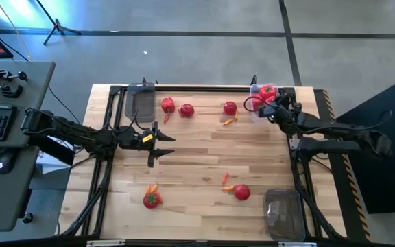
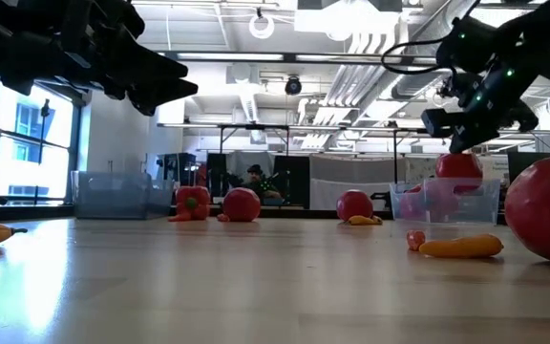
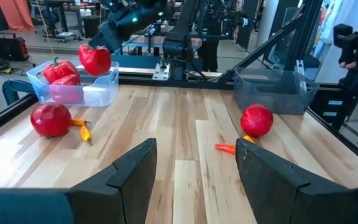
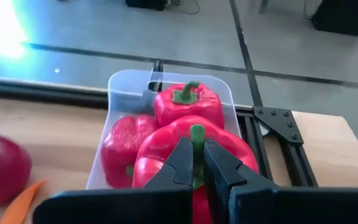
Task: Sort produce into baskets
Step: Put the red bell pepper into the transparent bin, then adjust the red bell pepper in the transparent bin
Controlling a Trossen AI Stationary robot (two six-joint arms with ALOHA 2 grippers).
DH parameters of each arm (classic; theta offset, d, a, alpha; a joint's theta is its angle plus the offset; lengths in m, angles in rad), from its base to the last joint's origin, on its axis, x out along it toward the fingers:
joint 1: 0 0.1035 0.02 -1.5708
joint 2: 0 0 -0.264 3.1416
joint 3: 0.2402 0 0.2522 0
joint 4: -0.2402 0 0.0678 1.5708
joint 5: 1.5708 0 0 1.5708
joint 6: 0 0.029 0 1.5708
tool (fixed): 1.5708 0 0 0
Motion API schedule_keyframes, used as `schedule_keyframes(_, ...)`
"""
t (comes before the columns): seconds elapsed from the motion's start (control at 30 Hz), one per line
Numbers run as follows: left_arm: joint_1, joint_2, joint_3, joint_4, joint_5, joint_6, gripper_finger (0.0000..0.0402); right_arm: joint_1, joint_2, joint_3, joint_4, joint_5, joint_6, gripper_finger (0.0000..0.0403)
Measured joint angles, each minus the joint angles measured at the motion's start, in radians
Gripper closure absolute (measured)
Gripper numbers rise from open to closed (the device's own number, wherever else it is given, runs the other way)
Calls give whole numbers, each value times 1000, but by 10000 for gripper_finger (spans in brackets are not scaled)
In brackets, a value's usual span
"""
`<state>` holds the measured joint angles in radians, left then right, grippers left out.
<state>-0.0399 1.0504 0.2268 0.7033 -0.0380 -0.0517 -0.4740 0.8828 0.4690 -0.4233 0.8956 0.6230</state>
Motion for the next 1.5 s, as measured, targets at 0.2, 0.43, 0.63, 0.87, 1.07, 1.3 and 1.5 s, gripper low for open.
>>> schedule_keyframes(0.2, 0, 0, 0, -1, 0, 1, 195, -69, 1, -41, 22, -47, 5, 403)
schedule_keyframes(0.43, 0, 0, 0, -1, 0, 1, 195, -125, 1, -91, 40, -117, 5, 403)
schedule_keyframes(0.63, 0, 0, 0, -2, 0, 2, 195, -155, 2, -118, 41, -122, 5, 402)
schedule_keyframes(0.87, 0, 0, 0, -3, 0, 0, 195, -178, 2, -119, 41, -129, 5, 350)
schedule_keyframes(1.07, 0, 0, 0, -3, 0, 0, 195, -177, -2, -82, 8, -129, -30, 265)
schedule_keyframes(1.3, 0, 0, 0, -3, 0, 0, 195, -141, -3, 48, -48, -191, -102, 246)
schedule_keyframes(1.5, 0, 0, 0, -9, -4, 0, 195, -152, 80, 54, 36, -344, -174, 371)
